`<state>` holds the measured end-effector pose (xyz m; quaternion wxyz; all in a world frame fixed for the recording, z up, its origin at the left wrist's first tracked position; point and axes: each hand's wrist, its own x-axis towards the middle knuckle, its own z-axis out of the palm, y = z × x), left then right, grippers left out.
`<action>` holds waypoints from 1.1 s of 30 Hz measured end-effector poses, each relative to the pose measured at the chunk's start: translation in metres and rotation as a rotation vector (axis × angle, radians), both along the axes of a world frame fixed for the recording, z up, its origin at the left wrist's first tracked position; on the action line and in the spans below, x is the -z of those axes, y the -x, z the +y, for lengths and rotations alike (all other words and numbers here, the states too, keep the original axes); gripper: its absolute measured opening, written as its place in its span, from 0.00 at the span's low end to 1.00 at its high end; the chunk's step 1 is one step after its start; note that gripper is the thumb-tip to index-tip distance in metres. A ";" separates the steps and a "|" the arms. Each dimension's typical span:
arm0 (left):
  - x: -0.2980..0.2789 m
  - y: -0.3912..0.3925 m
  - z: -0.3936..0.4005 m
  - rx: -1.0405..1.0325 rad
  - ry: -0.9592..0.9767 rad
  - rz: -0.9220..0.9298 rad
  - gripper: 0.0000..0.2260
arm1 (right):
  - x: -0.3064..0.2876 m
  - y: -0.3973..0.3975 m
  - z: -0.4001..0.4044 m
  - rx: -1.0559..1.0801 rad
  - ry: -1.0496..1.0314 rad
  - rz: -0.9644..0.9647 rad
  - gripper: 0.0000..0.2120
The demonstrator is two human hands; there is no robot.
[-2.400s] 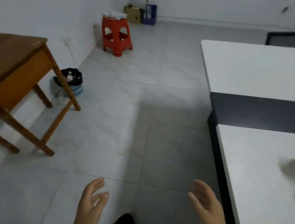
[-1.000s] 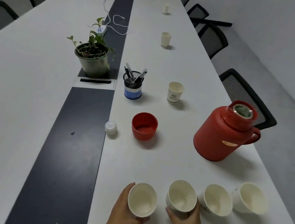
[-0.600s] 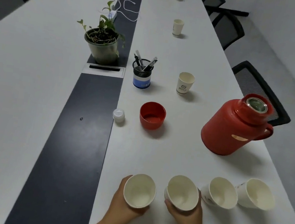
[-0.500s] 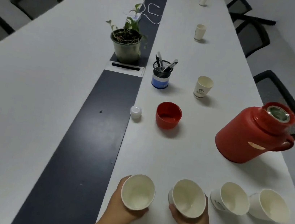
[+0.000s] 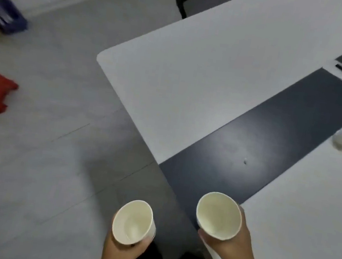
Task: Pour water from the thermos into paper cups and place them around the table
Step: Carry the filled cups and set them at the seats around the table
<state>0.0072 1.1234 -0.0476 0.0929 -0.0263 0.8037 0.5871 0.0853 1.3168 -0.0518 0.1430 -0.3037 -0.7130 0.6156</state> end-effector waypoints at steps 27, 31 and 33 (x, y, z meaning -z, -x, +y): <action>0.043 0.234 -0.387 -0.689 -0.133 0.073 0.33 | 0.010 0.344 -0.377 -0.474 -0.087 0.025 0.37; 0.046 0.330 -0.410 -0.696 -0.107 0.079 0.31 | 0.012 0.439 -0.389 -0.511 -0.052 0.057 0.37; 0.041 0.382 -0.415 -0.668 -0.084 0.069 0.31 | 0.010 0.490 -0.391 -0.447 0.057 0.034 0.33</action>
